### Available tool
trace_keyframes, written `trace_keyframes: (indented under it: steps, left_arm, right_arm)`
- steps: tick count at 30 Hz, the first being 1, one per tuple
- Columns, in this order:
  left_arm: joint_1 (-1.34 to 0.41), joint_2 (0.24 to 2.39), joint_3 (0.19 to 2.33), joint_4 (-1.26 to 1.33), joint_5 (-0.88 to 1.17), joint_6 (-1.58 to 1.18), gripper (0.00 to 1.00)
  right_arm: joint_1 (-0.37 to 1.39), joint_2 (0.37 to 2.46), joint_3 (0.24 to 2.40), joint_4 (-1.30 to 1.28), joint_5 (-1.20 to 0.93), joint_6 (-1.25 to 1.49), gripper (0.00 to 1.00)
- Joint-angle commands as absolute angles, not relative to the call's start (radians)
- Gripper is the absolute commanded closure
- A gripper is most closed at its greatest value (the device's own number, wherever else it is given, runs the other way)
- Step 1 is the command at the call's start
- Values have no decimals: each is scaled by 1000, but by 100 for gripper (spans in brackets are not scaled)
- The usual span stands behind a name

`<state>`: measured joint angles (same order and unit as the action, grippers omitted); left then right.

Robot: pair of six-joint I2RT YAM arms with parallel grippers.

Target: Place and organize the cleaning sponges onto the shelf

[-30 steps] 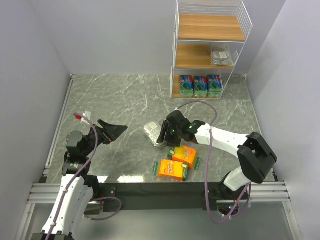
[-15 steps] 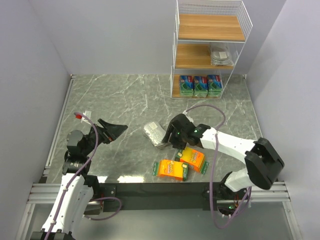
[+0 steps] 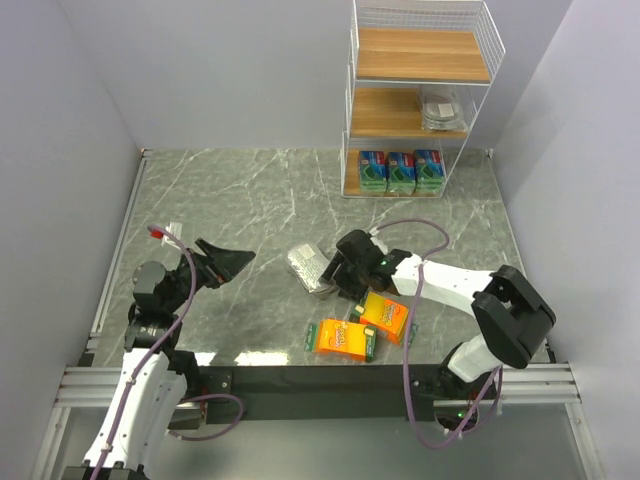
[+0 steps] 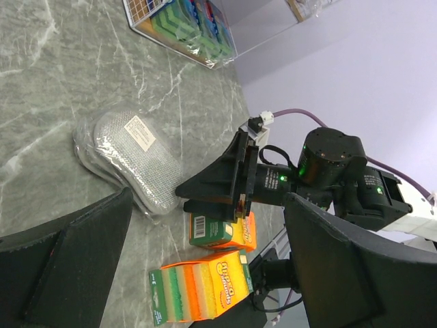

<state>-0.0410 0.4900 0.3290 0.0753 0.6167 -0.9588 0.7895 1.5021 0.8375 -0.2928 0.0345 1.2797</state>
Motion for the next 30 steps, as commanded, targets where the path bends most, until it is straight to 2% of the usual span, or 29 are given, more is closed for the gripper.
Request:
trace_keyframes:
  steps: [1, 10, 14, 17, 18, 19, 20, 24, 30]
  left_arm:
    - [-44, 472, 334, 90, 629, -948, 0]
    - [-44, 483, 331, 103, 635, -960, 1]
    - [-44, 456, 341, 43, 617, -934, 1]
    - [-44, 443, 333, 44, 617, -939, 1]
    - [-44, 445, 331, 46, 618, -940, 1]
    - [-44, 448, 328, 48, 618, -942, 0]
    - [-44, 448, 328, 52, 620, -945, 0]
    - [-44, 449, 337, 41, 617, -939, 1]
    - [-44, 437, 350, 18, 609, -930, 1]
  right_arm:
    - [790, 1486, 847, -292, 75, 1322, 30]
    - [788, 1566, 839, -199, 130, 1390, 35]
    - [787, 1603, 824, -158, 118, 1393, 45]
    - [787, 1602, 801, -140, 129, 1396, 71]
    - [785, 1595, 792, -135, 129, 1393, 89]
    - [782, 1582, 788, -135, 129, 1393, 97]
    - [782, 1574, 787, -138, 135, 1388, 100]
    - [766, 1510, 776, -153, 140, 1361, 100]
    - [692, 1278, 742, -153, 100, 1289, 100]
